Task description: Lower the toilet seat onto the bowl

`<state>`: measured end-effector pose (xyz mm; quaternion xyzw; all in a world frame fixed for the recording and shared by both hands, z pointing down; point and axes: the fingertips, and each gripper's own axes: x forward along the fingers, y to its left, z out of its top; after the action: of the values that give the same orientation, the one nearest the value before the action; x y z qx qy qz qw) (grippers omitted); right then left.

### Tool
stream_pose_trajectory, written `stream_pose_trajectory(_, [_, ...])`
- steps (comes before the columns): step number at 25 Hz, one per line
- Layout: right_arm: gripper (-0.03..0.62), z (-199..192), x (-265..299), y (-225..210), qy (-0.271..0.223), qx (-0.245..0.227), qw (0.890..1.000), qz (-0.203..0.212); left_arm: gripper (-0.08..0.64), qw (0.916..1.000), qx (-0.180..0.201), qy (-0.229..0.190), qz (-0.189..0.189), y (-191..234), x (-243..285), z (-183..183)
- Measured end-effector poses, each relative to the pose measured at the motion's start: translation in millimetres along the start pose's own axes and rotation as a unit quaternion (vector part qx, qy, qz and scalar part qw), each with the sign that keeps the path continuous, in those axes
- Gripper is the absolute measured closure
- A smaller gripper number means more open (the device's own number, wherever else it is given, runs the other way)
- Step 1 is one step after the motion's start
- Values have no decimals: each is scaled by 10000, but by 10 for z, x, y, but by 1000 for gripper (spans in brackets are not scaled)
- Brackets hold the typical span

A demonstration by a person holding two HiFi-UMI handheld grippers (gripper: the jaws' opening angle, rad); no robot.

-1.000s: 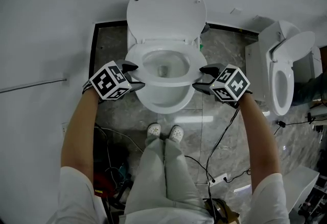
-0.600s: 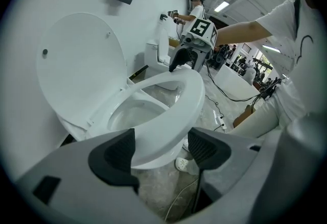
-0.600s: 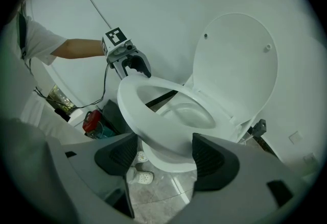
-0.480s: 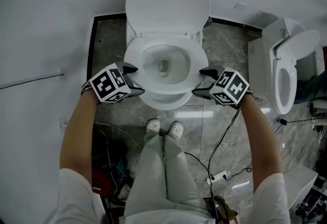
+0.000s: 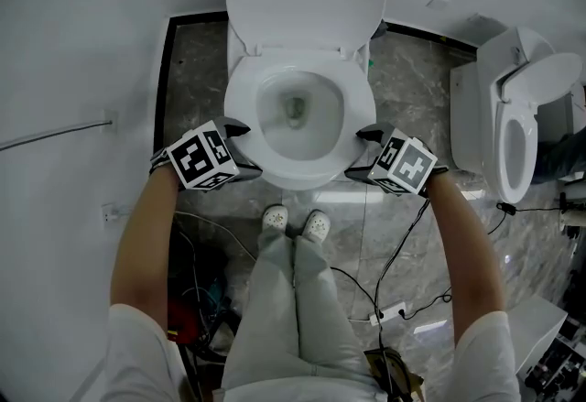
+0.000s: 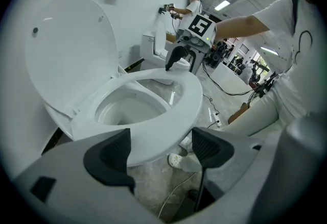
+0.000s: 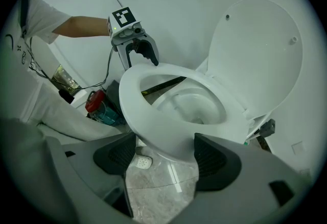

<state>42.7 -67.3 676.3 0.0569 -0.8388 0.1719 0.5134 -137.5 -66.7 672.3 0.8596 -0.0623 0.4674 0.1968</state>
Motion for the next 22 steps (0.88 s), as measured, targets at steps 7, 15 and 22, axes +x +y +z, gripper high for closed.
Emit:
stream_pose_trajectory(7, [247,-115,144,62,142,49,9995,278,186,9995,-171,163,-211,-58,161,-115])
stream_pose_trajectory(15, [247,-212,348,109,258,332,9975,564,184,9976,-538,147,-411,-73,352,-261])
stream_pose_trajectory(22, [249,-241,464,89,70,1154,9901,790,186,9944,-955,26,-459,-71,487,-340])
